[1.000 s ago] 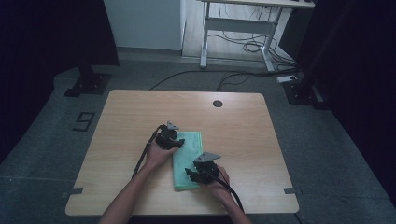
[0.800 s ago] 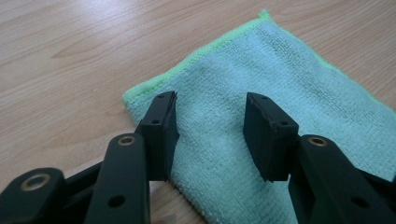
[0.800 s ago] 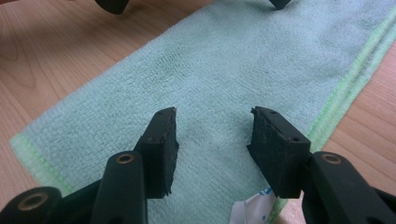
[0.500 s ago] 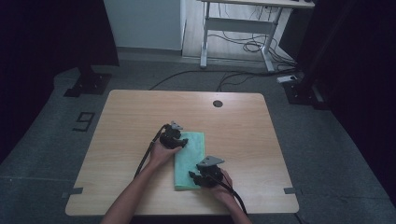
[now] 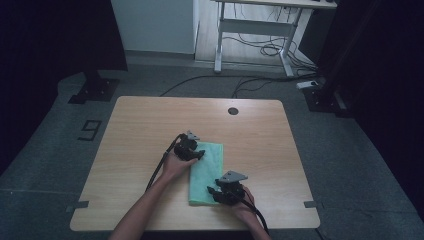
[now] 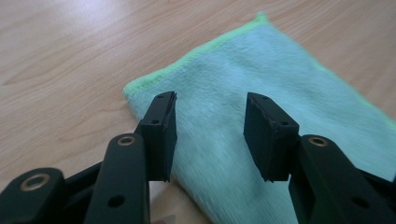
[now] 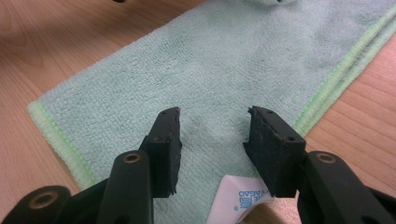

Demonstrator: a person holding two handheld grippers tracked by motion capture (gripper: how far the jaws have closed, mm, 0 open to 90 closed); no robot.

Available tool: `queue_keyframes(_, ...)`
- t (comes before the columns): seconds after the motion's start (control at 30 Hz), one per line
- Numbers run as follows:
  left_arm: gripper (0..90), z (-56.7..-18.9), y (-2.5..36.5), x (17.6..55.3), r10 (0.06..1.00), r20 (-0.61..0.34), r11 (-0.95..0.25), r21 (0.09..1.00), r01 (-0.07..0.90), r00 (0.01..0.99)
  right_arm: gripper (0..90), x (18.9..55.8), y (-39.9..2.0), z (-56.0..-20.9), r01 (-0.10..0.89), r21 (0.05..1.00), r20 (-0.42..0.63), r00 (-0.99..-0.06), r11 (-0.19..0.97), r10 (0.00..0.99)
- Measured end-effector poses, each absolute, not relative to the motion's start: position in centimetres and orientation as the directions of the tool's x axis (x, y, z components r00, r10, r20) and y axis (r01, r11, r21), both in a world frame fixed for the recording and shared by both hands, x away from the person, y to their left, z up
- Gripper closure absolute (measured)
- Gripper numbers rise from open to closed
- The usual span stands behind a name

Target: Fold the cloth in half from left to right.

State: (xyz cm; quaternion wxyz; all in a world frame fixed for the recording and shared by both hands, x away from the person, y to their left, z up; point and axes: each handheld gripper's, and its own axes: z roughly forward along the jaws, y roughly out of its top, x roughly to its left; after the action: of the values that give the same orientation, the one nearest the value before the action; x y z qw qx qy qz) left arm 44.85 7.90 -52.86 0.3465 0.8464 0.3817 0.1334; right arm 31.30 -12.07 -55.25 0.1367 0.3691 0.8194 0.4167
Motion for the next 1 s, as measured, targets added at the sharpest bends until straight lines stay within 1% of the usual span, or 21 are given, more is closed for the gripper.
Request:
queue_keyframes(0.13,54.1,-52.1,8.6,43.0,0.72,-0.005,-0.494,0.7,0.516,0.694,53.5,31.4,-12.1,-55.2,0.498,0.783,0.094,-0.687,0.373,0.72)
queue_keyframes(0.3,54.0,-52.3,9.1,41.7,0.699,-0.032,-0.504,0.686,0.525,0.714,53.3,31.4,-12.1,-55.2,0.506,0.781,0.102,-0.682,0.366,0.724)
queue_keyframes(0.33,54.0,-52.5,9.1,41.5,0.693,-0.048,-0.506,0.678,0.533,0.719,53.2,31.4,-12.1,-55.2,0.507,0.781,0.103,-0.681,0.365,0.725)
queue_keyframes(0.47,53.9,-53.4,9.0,41.4,0.692,-0.034,-0.529,0.656,0.538,0.721,53.4,31.5,-12.2,-55.2,0.512,0.782,0.114,-0.678,0.355,0.726)
queue_keyframes(0.63,53.8,-53.7,9.1,41.6,0.705,-0.059,-0.498,0.669,0.552,0.706,53.8,31.7,-12.2,-55.2,0.504,0.782,0.098,-0.68,0.366,0.727)
queue_keyframes(0.77,53.7,-53.7,9.0,41.6,0.71,-0.057,-0.494,0.67,0.554,0.702,53.7,31.9,-12.3,-55.3,0.503,0.783,0.1,-0.682,0.366,0.725)
queue_keyframes(0.9,53.3,-53.7,9.1,41.5,0.713,-0.062,-0.487,0.673,0.557,0.698,52.6,31.6,-12.1,-55.2,0.491,0.782,0.07,-0.681,0.384,0.729)
queue_keyframes(1.0,52.7,-53.6,9.2,41.3,0.713,-0.062,-0.486,0.675,0.556,0.698,50.1,31.6,-12.1,-55.2,0.489,0.782,0.074,-0.687,0.385,0.723)
